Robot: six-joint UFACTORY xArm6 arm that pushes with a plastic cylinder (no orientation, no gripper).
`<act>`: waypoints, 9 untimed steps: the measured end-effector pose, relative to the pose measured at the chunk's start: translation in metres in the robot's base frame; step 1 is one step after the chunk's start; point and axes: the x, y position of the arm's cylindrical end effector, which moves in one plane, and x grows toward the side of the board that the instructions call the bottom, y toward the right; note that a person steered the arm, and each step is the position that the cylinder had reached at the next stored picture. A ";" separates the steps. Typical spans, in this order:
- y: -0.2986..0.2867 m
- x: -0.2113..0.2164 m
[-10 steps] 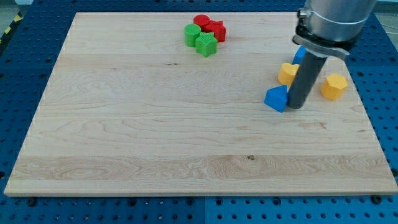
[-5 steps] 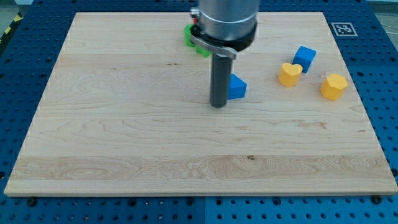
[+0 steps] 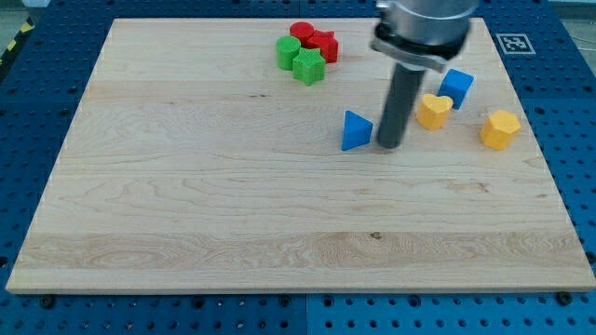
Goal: Move the blue triangle to the top left
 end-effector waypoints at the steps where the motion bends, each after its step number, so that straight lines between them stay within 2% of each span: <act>1: -0.058 -0.004; 2: -0.109 -0.026; 3: -0.136 -0.046; 5: -0.053 0.003; 6: -0.023 -0.034; 9: -0.153 -0.065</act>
